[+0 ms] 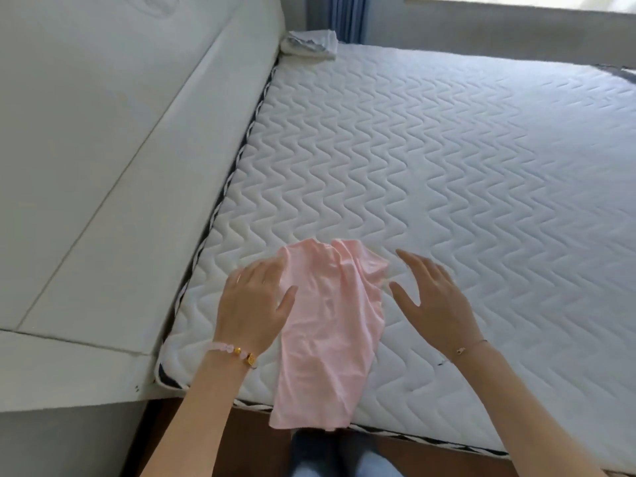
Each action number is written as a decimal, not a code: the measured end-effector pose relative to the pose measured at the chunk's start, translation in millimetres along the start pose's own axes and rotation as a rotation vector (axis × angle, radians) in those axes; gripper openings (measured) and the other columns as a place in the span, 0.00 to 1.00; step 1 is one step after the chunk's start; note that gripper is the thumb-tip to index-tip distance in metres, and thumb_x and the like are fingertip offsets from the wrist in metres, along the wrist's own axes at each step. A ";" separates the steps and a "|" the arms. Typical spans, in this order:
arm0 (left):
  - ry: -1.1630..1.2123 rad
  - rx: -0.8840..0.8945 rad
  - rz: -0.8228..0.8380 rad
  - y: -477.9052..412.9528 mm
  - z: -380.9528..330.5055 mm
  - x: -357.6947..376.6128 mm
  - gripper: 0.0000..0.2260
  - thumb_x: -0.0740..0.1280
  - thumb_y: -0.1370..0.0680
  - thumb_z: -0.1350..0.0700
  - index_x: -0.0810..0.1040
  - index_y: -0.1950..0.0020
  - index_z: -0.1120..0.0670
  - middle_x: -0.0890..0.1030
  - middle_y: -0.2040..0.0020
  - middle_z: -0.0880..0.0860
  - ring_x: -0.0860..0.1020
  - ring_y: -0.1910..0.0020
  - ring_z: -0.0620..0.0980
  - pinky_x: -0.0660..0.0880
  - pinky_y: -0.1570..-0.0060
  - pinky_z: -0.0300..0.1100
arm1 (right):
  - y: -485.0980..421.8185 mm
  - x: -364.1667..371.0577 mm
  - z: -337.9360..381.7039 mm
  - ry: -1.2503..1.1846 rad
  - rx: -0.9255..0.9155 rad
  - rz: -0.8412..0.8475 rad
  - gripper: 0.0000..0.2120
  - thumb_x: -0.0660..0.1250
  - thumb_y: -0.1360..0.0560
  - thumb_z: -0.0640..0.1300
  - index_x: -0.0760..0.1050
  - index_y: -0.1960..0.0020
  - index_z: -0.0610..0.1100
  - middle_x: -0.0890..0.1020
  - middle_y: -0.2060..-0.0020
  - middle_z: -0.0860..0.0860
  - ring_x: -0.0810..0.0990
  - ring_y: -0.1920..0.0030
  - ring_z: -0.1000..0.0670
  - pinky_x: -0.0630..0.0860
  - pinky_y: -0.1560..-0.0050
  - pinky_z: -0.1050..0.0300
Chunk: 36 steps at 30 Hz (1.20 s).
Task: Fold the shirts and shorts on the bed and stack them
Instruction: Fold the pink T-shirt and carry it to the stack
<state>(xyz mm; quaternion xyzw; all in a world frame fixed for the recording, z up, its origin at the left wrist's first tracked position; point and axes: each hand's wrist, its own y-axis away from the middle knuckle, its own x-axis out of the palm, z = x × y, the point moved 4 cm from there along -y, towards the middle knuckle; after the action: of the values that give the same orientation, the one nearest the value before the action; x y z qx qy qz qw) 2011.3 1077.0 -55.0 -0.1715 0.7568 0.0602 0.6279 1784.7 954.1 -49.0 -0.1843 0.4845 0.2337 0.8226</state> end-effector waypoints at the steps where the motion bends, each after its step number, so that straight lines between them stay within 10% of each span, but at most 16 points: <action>1: 0.009 0.005 0.016 -2.6 1.9 5.9 0.24 0.54 0.24 0.44 0.73 0.35 0.57 0.80 0.42 0.53 0.77 0.42 0.53 0.74 0.44 0.52 | -1.6 4.2 -2.8 0.002 0.008 0.004 0.28 0.55 0.26 0.59 0.69 0.32 0.45 0.76 0.37 0.48 0.74 0.38 0.45 0.71 0.40 0.52; 26: -0.010 -0.056 0.350 -145.1 102.3 261.6 0.23 0.55 0.29 0.48 0.77 0.42 0.59 0.81 0.47 0.55 0.80 0.50 0.55 0.76 0.51 0.49 | -177.5 229.7 -146.9 0.056 0.098 0.364 0.26 0.60 0.23 0.53 0.62 0.28 0.46 0.69 0.31 0.49 0.66 0.32 0.46 0.62 0.33 0.54; 31: 0.085 -0.145 0.449 -180.2 142.7 326.1 0.22 0.60 0.23 0.52 0.68 0.30 0.57 0.69 0.30 0.55 0.66 0.30 0.53 0.61 0.32 0.46 | -232.7 290.7 -168.7 -0.008 0.216 0.410 0.26 0.60 0.22 0.50 0.60 0.26 0.47 0.66 0.29 0.48 0.64 0.30 0.45 0.61 0.32 0.52; 36: 0.232 -0.291 0.535 -205.7 172.2 355.9 0.26 0.62 0.22 0.49 0.62 0.27 0.57 0.67 0.30 0.55 0.64 0.30 0.54 0.59 0.32 0.44 | -262.5 324.9 -178.2 0.007 0.277 0.456 0.24 0.58 0.22 0.52 0.62 0.28 0.48 0.68 0.30 0.50 0.65 0.30 0.47 0.64 0.33 0.52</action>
<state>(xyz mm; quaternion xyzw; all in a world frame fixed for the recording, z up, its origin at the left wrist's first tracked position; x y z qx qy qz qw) 2186.0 872.1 -410.1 -0.0601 0.8251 0.3106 0.4682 1942.7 710.7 -398.3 0.0432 0.5439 0.3437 0.7643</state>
